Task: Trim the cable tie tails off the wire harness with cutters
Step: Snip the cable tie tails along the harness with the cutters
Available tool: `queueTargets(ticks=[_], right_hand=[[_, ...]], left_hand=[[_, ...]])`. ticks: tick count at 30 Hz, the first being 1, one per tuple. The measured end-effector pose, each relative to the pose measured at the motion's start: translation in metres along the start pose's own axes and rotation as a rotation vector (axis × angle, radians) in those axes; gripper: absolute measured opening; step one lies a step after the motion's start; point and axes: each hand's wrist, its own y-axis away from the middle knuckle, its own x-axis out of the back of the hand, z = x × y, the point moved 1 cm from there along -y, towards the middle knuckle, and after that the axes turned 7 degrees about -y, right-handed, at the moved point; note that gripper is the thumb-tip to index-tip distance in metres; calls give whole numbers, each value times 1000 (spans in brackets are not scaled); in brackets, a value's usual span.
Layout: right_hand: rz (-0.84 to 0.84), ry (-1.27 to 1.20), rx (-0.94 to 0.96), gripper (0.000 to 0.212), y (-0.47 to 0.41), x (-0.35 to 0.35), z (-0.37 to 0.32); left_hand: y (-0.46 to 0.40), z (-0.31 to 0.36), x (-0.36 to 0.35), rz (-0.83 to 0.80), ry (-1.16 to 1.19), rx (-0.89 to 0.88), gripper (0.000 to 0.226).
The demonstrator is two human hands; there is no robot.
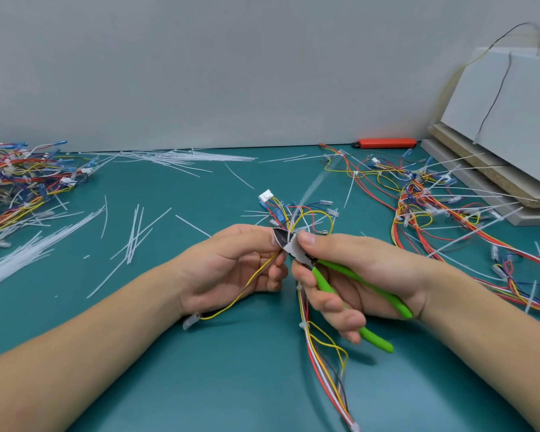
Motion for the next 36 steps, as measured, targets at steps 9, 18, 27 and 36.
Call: queueTargets(ticks=[9, 18, 27, 36], right_hand=[[8, -66, -41, 46, -3, 4, 2], [14, -59, -41, 46, -3, 4, 2], [30, -18, -2, 43, -2, 0, 1], [39, -74, -26, 47, -7, -1, 4]], left_hand=[[-1, 0, 0, -10, -15, 3, 17], [0, 0, -1, -8, -16, -1, 16], [0, 0, -1, 26, 30, 2, 16], [0, -1, 1, 24, -4, 7, 14]])
